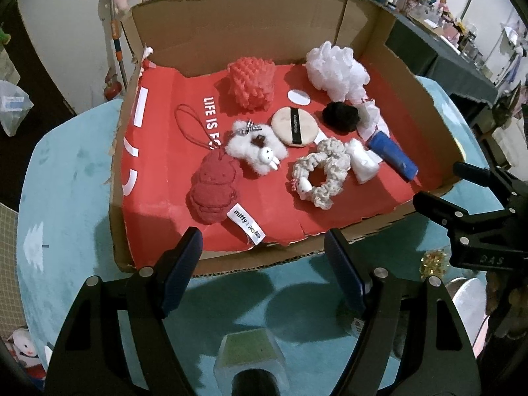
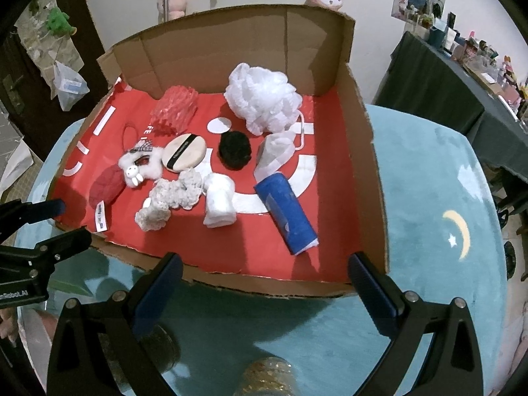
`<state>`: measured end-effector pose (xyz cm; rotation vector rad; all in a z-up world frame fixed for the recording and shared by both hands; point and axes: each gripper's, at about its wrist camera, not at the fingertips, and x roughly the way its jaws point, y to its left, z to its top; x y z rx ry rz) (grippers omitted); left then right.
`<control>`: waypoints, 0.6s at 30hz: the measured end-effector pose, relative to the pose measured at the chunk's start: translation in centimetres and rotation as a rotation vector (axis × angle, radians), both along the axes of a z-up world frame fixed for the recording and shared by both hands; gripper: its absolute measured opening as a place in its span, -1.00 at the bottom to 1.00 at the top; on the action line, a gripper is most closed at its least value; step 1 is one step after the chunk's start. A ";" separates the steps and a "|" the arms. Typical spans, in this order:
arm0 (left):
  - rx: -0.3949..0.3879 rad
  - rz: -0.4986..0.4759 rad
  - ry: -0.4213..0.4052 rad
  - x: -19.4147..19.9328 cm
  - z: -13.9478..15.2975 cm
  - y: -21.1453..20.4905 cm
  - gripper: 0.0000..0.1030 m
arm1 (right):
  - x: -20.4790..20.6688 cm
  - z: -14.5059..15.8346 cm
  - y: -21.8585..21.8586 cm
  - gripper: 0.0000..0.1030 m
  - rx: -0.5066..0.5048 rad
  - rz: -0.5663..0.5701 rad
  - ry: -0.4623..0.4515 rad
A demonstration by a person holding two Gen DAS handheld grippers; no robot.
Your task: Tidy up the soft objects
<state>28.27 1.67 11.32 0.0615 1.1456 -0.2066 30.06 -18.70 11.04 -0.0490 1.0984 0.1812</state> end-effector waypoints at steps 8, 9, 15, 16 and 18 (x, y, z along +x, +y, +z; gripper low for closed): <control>-0.013 0.010 -0.070 -1.5 1.9 0.3 0.46 | -0.9 1.5 -0.7 0.98 -0.009 -0.013 -0.038; -0.017 0.012 -0.083 -1.8 2.2 0.3 0.46 | -1.0 1.7 -0.8 0.98 -0.012 -0.017 -0.046; -0.033 0.010 -0.145 -3.3 3.8 0.2 0.48 | -2.2 3.3 -1.5 0.99 -0.007 -0.028 -0.093; -0.039 0.010 -0.156 -3.5 4.0 0.2 0.48 | -2.4 3.5 -1.6 0.99 -0.009 -0.029 -0.103; -0.045 0.010 -0.180 -4.1 4.5 0.2 0.49 | -2.9 4.0 -1.6 0.99 -0.013 -0.032 -0.123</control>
